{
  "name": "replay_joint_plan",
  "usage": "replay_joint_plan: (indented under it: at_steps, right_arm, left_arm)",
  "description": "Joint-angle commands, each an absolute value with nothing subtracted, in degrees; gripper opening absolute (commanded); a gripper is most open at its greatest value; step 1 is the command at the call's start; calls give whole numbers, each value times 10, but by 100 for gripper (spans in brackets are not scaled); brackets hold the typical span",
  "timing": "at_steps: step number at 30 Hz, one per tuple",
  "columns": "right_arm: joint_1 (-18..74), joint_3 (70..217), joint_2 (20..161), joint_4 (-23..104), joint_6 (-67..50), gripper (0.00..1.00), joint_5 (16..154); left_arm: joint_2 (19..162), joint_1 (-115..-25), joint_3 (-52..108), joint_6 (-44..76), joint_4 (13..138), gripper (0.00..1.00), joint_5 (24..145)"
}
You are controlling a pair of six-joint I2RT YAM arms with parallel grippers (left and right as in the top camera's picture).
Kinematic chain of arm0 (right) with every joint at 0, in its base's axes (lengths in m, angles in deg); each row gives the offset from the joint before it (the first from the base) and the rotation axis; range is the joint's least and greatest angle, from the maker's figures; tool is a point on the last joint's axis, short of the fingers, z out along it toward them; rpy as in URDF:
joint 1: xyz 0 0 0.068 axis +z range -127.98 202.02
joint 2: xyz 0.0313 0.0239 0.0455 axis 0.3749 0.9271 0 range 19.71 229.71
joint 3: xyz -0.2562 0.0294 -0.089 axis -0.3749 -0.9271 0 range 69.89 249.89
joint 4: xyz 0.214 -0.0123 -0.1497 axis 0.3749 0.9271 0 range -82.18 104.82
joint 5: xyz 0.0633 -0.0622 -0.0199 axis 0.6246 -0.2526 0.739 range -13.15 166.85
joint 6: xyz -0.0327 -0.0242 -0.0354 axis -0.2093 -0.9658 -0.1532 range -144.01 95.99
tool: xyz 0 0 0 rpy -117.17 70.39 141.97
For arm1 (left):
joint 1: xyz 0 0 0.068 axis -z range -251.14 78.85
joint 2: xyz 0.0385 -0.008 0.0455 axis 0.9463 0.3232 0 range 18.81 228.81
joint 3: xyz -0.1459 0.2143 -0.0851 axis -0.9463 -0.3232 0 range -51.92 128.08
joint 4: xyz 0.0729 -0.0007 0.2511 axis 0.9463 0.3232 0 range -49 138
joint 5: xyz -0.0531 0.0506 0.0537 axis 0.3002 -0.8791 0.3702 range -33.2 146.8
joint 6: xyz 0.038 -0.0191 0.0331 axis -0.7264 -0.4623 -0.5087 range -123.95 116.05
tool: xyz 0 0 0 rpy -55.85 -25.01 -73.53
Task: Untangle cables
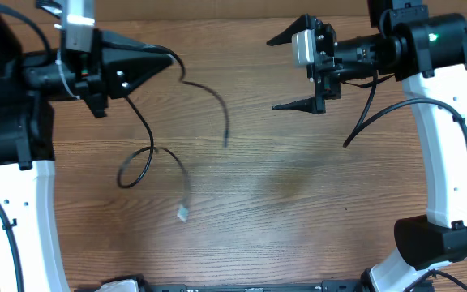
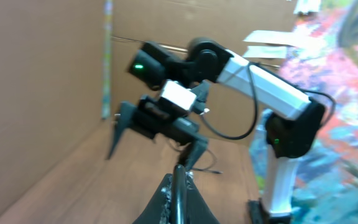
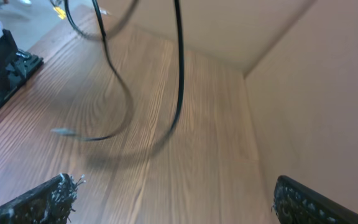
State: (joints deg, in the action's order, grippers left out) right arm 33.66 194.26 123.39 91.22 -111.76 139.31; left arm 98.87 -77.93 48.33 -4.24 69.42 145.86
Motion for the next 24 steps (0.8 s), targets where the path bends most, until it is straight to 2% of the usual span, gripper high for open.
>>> replay_joint_plan:
  at_steps: [1,8,15,24]
  right_arm:
    - [361,1941,1234,895,-1144,100,1429]
    - [393,1941,1234,850,-1116,100,1430]
    - [396,1941,1236,807,-1070,100,1430]
    - [404,1940,1254,769,-909,100,1430]
  left_arm:
    - [991,-746,493,-31,687,4,1474]
    - [991,-721,493,-31,630,4,1473]
    - [991,-699,493,-31,634,6,1466]
    - [1005,-689,492,-105,634,6,1402]
